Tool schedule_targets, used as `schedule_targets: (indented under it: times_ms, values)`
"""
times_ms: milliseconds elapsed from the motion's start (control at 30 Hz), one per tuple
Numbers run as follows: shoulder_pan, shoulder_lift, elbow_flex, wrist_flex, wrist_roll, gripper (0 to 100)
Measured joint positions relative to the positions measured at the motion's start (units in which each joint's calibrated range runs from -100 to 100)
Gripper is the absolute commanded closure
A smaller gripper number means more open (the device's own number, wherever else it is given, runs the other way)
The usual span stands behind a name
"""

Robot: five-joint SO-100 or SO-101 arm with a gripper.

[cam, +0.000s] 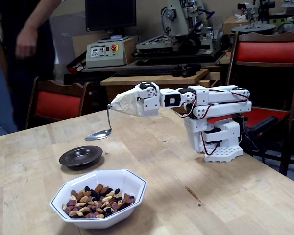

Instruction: Use spoon to take food

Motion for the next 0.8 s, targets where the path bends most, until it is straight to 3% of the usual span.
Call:
schedule_targets:
  times_ms: [800]
  values:
    - [0.00,0.52,-2.14,0.00,0.00,95]
